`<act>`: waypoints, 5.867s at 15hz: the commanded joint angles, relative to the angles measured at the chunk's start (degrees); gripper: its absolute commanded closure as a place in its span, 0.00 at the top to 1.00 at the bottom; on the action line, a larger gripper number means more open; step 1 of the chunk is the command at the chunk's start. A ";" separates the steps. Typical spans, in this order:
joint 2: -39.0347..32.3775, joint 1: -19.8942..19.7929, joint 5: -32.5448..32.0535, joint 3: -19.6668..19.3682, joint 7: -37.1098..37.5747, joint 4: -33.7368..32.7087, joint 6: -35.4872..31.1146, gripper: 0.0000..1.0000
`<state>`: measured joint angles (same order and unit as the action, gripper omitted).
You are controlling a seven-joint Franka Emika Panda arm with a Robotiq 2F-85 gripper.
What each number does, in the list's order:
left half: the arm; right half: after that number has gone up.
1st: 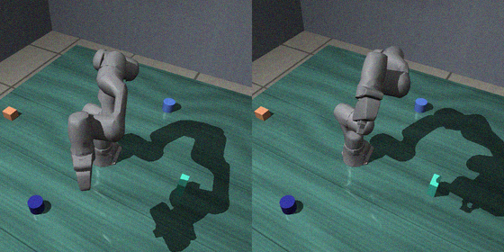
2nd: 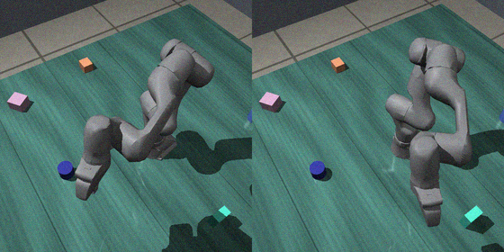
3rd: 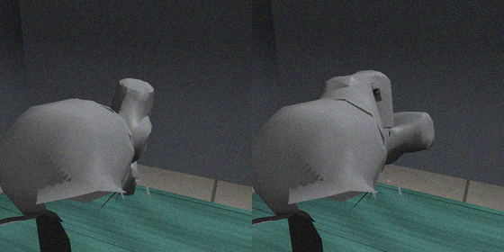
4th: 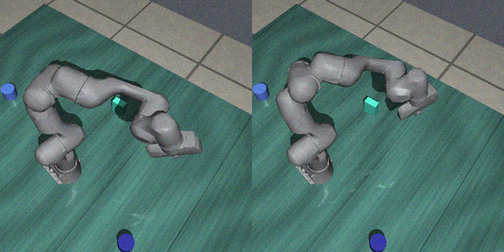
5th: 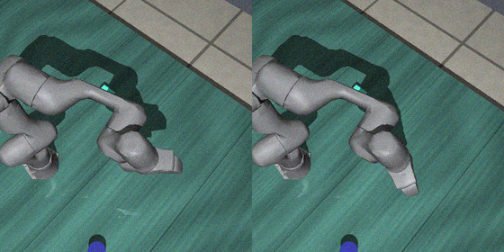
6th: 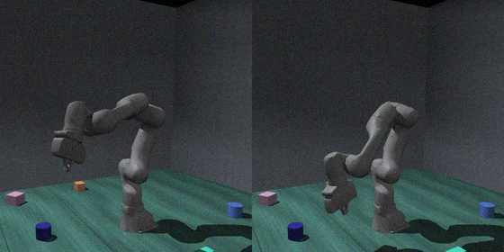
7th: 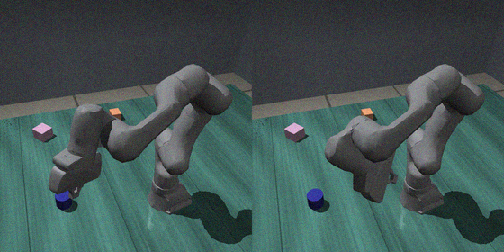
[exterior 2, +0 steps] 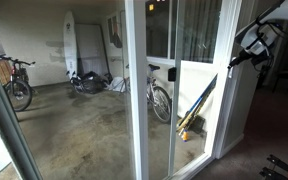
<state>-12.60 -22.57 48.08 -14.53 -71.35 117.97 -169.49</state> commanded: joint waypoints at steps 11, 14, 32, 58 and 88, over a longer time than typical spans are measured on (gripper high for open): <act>-4.72 -6.67 15.34 8.42 -19.39 -4.12 0.24 1.00; -3.68 -6.98 17.04 9.59 -21.58 -2.87 0.20 1.00; 9.03 -7.72 38.60 10.41 -40.30 11.67 1.46 1.00; -1.36 -8.71 70.71 3.11 -77.93 -1.68 9.76 1.00; -4.00 -5.41 76.60 2.58 -77.72 -5.23 10.67 1.00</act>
<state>-15.14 -28.64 121.69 -10.87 -149.07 115.27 -159.56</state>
